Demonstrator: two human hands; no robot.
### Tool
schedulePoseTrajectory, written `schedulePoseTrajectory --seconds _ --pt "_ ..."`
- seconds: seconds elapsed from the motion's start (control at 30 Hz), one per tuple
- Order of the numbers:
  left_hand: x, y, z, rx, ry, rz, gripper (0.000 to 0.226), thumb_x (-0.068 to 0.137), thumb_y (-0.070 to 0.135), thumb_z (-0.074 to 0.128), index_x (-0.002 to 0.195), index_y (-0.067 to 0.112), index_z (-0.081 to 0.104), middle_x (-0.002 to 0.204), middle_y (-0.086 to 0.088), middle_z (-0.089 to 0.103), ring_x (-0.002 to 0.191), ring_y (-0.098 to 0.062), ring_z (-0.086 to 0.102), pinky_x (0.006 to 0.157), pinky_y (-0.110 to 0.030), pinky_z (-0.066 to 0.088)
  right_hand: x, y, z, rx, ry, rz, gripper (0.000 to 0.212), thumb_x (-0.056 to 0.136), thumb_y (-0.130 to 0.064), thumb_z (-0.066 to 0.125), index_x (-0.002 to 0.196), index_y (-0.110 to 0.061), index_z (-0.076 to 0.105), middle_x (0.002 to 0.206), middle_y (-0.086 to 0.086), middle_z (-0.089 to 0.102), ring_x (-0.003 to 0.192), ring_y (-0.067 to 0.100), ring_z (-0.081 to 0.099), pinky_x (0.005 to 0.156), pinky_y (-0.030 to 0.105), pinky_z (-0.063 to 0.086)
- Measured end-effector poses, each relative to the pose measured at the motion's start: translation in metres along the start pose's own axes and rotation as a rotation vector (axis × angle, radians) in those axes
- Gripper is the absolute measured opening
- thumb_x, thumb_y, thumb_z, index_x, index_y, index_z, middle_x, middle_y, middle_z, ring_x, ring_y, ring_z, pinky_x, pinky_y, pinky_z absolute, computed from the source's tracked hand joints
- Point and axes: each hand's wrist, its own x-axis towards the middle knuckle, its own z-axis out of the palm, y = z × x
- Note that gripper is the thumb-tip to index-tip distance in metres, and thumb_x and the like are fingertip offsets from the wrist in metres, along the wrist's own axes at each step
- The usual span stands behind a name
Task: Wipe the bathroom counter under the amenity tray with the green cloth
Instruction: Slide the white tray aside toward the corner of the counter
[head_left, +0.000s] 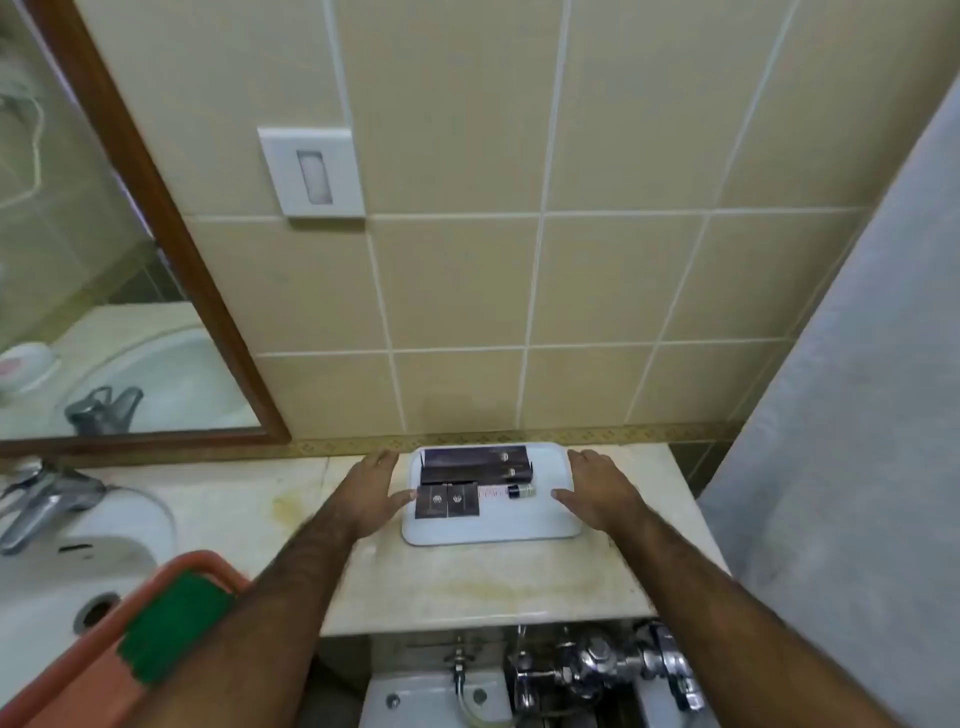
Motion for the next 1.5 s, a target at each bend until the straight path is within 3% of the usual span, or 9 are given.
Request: schedulePoseTrajectory --seconds 0.23,0.53,0.77,0.9,0.97,1.17,1.27,1.4,1.5 --pt "0.01 0.008 0.066 -0.055 0.023 -0.251 0.036 0.101 0.031 0.057 0.122 0.004 0.07 0.125 -0.015 0.071 0.117 -0.032 0.063 0.099 -0.036 0.048 0.024 0.026 0.057 0.104 -0.027 0.216 0.037 0.102 -0.029 0.056 0.129 -0.005 0.06 0.137 0.015 0.059 0.127 0.031 0.056 0.104 0.036 0.047" --pt "0.019 0.013 0.086 -0.141 0.213 -0.351 0.019 0.094 0.01 0.063 0.102 -0.002 0.076 0.104 -0.021 0.076 0.1 -0.04 0.068 0.09 -0.039 0.052 0.037 0.036 0.069 0.281 0.088 0.361 0.024 0.097 -0.015 0.061 0.118 -0.006 0.07 0.12 0.012 0.071 0.108 0.03 0.069 0.091 0.032 0.055" --pt "0.024 0.054 0.073 -0.181 0.235 -0.182 0.016 0.09 0.004 0.063 0.097 -0.003 0.076 0.096 -0.021 0.076 0.094 -0.042 0.068 0.086 -0.04 0.051 -0.006 0.082 0.042 0.61 0.159 0.496 0.016 0.082 -0.021 0.076 0.095 -0.017 0.069 0.097 0.002 0.071 0.085 0.014 0.061 0.071 0.025 0.046" --pt "0.038 0.102 0.075 -0.151 0.189 -0.085 0.02 0.094 0.01 0.06 0.102 0.002 0.076 0.102 -0.017 0.076 0.096 -0.036 0.067 0.087 -0.039 0.052 -0.036 0.122 0.031 0.612 0.174 0.55 0.011 0.083 -0.026 0.07 0.081 -0.015 0.068 0.083 0.003 0.07 0.081 0.021 0.067 0.07 0.031 0.052" --pt "0.046 0.13 0.078 -0.128 0.167 -0.034 0.023 0.095 0.012 0.058 0.105 0.005 0.076 0.107 -0.014 0.076 0.1 -0.034 0.067 0.088 -0.038 0.052 -0.052 0.148 0.031 0.595 0.179 0.569 0.021 0.09 -0.027 0.065 0.08 -0.01 0.072 0.082 0.008 0.073 0.079 0.025 0.07 0.074 0.034 0.057" --pt "0.084 0.216 0.088 -0.117 0.097 0.146 0.027 0.096 0.013 0.056 0.112 0.012 0.077 0.117 -0.01 0.074 0.108 -0.032 0.067 0.09 -0.037 0.054 -0.098 0.21 0.046 0.801 0.213 0.716 0.011 0.085 -0.005 0.067 0.076 0.001 0.067 0.08 0.02 0.075 0.07 0.035 0.077 0.065 0.049 0.066" --pt "0.104 0.254 0.093 -0.1 0.077 0.197 0.03 0.095 0.011 0.056 0.115 0.018 0.077 0.122 -0.006 0.073 0.112 -0.032 0.066 0.093 -0.041 0.056 -0.116 0.221 0.057 1.043 0.264 0.802 0.014 0.084 0.003 0.067 0.071 0.003 0.062 0.087 0.031 0.074 0.068 0.034 0.077 0.052 0.043 0.064" --pt "0.131 0.296 0.11 -0.131 0.051 0.267 0.034 0.096 0.006 0.057 0.125 0.014 0.075 0.13 -0.009 0.071 0.118 -0.032 0.065 0.101 -0.038 0.052 -0.131 0.223 0.076 1.343 0.309 0.846 0.007 0.086 0.007 0.063 0.087 0.01 0.069 0.092 0.033 0.074 0.079 0.039 0.078 0.058 0.043 0.065" --pt "0.147 0.322 0.124 -0.179 0.025 0.298 0.03 0.097 0.008 0.06 0.122 0.009 0.077 0.127 -0.013 0.073 0.118 -0.032 0.067 0.103 -0.035 0.05 -0.136 0.223 0.091 1.485 0.33 0.868 0.021 0.088 0.008 0.061 0.107 0.005 0.068 0.097 0.03 0.074 0.084 0.038 0.076 0.064 0.044 0.065"
